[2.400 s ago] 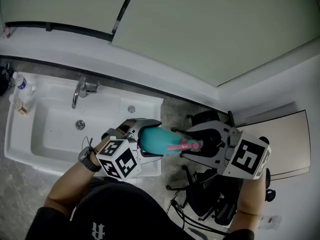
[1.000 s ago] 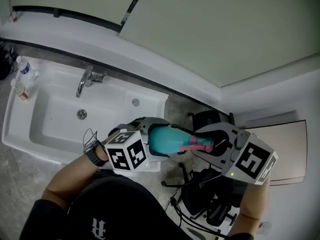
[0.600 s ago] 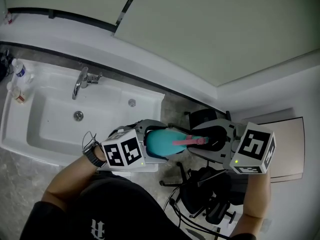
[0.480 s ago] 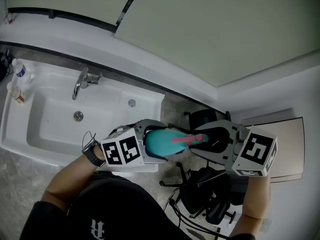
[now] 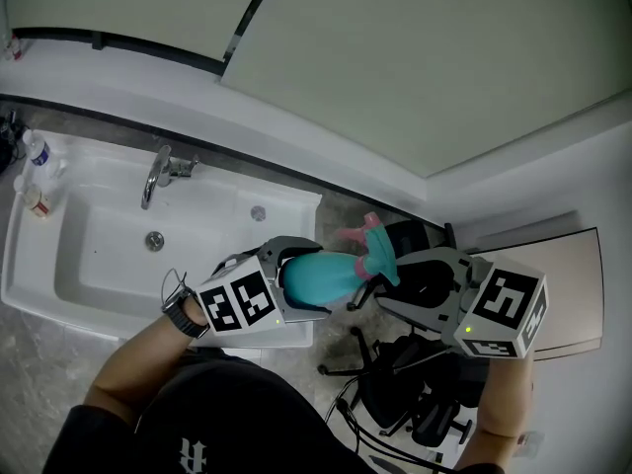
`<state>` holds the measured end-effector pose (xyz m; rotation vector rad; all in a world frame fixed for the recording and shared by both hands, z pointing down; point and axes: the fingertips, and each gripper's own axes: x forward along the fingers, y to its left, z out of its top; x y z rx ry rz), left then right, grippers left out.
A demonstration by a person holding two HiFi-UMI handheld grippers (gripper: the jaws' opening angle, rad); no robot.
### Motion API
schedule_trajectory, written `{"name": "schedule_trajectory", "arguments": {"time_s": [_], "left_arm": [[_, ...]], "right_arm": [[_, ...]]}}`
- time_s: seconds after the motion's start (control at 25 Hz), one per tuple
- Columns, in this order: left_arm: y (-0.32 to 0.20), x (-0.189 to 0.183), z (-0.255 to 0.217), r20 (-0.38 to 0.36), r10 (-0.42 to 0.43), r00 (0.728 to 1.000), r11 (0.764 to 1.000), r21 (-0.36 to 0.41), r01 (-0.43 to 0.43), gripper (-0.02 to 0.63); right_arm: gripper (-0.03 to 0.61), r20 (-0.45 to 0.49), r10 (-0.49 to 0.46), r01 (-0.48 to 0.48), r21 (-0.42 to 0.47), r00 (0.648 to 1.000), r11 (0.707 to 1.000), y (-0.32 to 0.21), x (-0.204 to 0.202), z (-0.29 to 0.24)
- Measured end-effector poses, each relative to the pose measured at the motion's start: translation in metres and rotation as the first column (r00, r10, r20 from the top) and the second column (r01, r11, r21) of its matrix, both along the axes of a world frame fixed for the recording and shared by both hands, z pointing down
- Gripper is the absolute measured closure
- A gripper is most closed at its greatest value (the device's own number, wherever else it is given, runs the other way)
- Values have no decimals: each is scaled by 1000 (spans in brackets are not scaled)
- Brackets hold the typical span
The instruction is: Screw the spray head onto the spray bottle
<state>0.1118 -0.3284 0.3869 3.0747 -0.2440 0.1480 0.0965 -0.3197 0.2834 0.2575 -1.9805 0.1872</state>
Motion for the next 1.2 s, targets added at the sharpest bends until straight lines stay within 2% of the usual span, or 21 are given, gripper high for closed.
{"name": "schedule_trajectory", "arguments": {"time_s": [0.24, 0.44, 0.68, 0.8, 0.88, 0.92, 0.96, 1.04, 1.08, 1.2], "left_arm": [[-6, -4, -6, 25, -49, 998, 996, 82, 47, 187], [-8, -9, -12, 64, -95, 993, 984, 159, 84, 187], [-15, -14, -10, 119, -174, 977, 960, 242, 141, 187], [-19, -19, -10, 116, -198, 973, 954, 249, 165, 187], [-22, -22, -10, 118, -212, 970, 952, 249, 177, 187], [-21, -23, -10, 121, -209, 970, 952, 251, 174, 187], [-20, -23, -10, 122, -199, 972, 953, 254, 163, 187], [-17, -22, -11, 124, -169, 978, 957, 259, 132, 187], [-15, -22, -11, 123, -150, 981, 960, 255, 115, 187], [-6, -21, -9, 106, -70, 992, 973, 225, 45, 187]], "right_arm": [[445, -15, -27, 28, 15, 1000, 1000, 9, 2, -4], [445, 59, 31, -35, 80, 998, 996, 0, 3, -31], [444, 107, 54, -60, 56, 993, 997, -1, -3, -35], [445, 137, 67, -73, 40, 988, 997, 0, -5, -39], [445, 121, 17, -23, 50, 993, 998, 7, -8, -39], [445, 94, -45, 36, 97, 994, 995, 11, -7, -42], [445, 45, -118, 109, 176, 992, 978, 13, -4, -48], [445, -109, -222, 247, 347, 969, 905, 9, 7, -61], [445, -172, -271, 319, 413, 947, 853, 6, 8, -64], [443, -332, -426, 540, 527, 842, 656, 4, -7, -60]]}}
